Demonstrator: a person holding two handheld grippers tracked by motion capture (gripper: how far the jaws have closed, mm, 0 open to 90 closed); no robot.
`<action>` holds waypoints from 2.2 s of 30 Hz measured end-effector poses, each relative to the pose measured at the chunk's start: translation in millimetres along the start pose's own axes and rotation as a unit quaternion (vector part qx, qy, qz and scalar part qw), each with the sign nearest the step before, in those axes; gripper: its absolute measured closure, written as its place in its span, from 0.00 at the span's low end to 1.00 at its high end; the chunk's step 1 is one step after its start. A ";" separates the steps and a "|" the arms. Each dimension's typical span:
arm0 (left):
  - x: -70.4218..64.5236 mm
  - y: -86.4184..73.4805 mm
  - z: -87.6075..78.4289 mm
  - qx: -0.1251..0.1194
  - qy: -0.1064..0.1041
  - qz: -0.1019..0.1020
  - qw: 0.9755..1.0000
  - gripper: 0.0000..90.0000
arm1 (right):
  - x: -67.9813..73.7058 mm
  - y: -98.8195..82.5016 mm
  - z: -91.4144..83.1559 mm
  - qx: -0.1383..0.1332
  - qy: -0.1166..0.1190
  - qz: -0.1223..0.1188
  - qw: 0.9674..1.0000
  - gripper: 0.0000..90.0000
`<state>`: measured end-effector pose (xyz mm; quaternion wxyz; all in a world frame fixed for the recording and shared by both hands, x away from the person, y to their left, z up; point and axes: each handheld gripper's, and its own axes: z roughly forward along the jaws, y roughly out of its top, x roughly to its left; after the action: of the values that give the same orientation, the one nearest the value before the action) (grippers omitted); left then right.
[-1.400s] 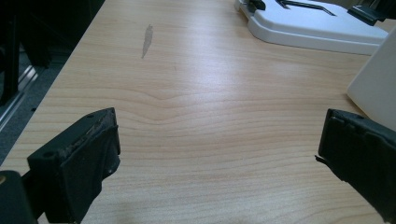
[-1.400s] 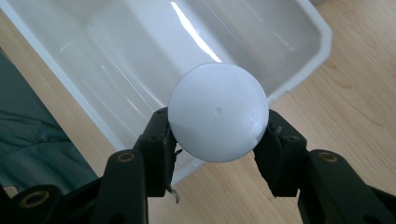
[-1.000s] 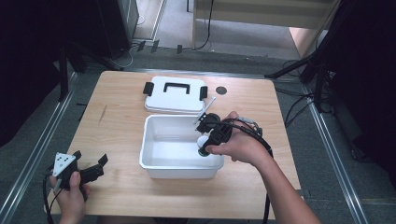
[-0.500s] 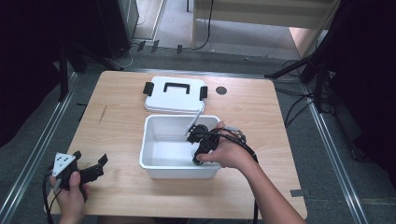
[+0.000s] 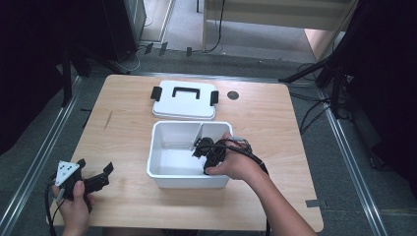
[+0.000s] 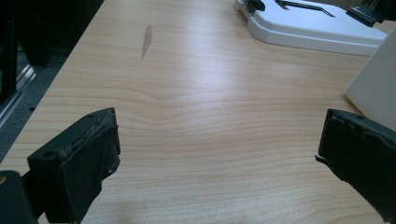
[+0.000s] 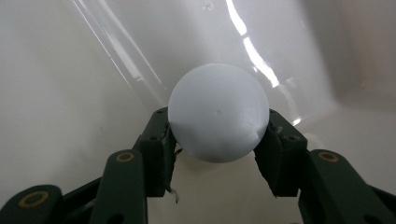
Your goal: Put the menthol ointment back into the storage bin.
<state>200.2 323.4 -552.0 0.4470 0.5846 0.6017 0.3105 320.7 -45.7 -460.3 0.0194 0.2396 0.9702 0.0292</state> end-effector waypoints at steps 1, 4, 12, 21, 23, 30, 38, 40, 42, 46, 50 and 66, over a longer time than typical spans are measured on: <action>0.1 0.1 -0.1 0.001 -0.001 0.000 1.000 0.00 | 0.0 0.0 0.0 0.000 0.000 -0.001 1.000 0.58; 0.1 0.1 -0.1 0.001 -0.001 0.000 1.000 0.00 | 0.0 -0.2 -0.1 -0.002 -0.002 -0.003 1.000 0.57; 0.0 0.0 0.0 0.000 0.000 0.000 1.000 0.00 | 0.9 -3.6 -6.6 -0.016 -0.009 -0.004 1.000 0.56; -0.3 0.0 0.4 -0.001 0.001 0.001 1.000 0.00 | -0.5 -13.9 -43.2 -0.048 -0.008 0.000 0.999 0.53; -0.3 0.0 0.5 -0.001 0.001 0.001 1.000 0.00 | -0.9 -15.4 -47.2 -0.054 -0.009 0.002 0.999 0.53; -0.5 0.1 0.5 0.000 0.002 0.003 1.000 0.00 | -10.8 -35.0 -88.1 -0.100 -0.009 0.020 0.995 0.52; -0.9 0.2 0.6 0.001 0.003 0.003 1.000 0.00 | -33.0 -71.3 -110.1 -0.142 -0.004 0.062 0.988 0.51; -1.0 0.2 0.6 0.002 0.004 0.004 1.000 0.00 | -40.8 -82.4 -110.2 -0.150 -0.001 0.078 0.986 0.51; -1.0 0.3 0.7 0.002 0.004 0.004 1.000 0.00 | -45.8 -90.3 -108.4 -0.155 -0.001 0.090 0.984 0.51; -0.9 0.3 0.5 0.003 0.004 0.006 1.000 0.00 | -53.0 -101.2 -101.3 -0.157 -0.002 0.104 0.982 0.50; -1.1 0.2 0.4 0.003 0.004 0.004 1.000 0.00 | -60.8 -112.2 -83.7 -0.161 -0.008 0.123 0.979 0.45; -1.1 0.3 0.4 0.003 0.005 0.004 1.000 0.00 | -74.0 -160.0 -9.4 -0.265 -0.077 0.213 0.937 0.19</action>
<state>200.6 322.3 -551.8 0.4408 0.5872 0.6024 0.3132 311.4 -222.0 -459.7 0.1498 0.4284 0.8491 0.2705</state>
